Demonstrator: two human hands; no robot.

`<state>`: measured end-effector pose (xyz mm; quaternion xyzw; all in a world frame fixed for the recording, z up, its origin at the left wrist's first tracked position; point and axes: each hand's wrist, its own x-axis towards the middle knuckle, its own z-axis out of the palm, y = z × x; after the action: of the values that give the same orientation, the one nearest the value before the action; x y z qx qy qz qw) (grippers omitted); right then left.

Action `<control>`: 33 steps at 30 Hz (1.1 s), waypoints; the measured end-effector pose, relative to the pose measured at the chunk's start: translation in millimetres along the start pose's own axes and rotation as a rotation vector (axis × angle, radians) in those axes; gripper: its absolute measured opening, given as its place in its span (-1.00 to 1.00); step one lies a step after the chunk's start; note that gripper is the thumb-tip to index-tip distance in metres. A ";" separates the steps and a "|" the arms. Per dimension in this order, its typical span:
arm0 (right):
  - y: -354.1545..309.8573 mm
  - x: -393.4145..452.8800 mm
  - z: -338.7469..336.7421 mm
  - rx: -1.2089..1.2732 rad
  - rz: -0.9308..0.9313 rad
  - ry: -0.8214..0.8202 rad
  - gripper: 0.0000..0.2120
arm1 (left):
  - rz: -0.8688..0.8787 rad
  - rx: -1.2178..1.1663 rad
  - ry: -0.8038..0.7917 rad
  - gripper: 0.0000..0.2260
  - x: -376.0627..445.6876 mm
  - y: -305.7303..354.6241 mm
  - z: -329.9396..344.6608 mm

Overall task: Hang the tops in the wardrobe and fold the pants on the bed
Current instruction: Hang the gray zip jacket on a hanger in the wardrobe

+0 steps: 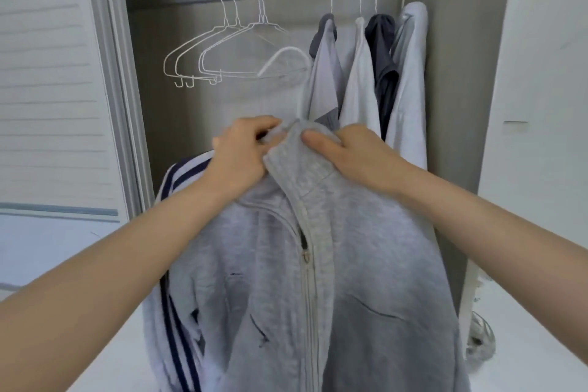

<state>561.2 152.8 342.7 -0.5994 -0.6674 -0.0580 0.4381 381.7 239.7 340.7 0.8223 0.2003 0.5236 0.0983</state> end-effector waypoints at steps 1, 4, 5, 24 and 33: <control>-3.9 3.8 3.2 0.072 0.011 0.017 -0.45 | 0.047 0.026 -0.042 -0.85 1.5 3.4 3.0; -2.9 7.3 -5.4 0.222 0.061 0.121 -0.45 | 0.027 0.158 -0.035 -0.68 9.1 -9.0 -9.7; 2.2 6.3 -12.1 0.224 0.050 0.159 -0.44 | 0.008 0.226 0.003 -0.58 9.5 -18.7 -18.0; 59.3 -24.4 -7.4 -0.143 -0.182 -0.127 -0.84 | -0.005 0.386 0.192 -0.60 -8.9 -66.2 -74.8; 26.1 -18.4 -11.0 -0.611 -0.398 0.081 -0.60 | 0.133 0.585 0.137 -0.61 -10.1 -69.8 -81.8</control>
<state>587.2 139.6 325.7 -0.5583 -0.7048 -0.3626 0.2450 288.5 294.2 341.8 0.7898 0.2944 0.5031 -0.1907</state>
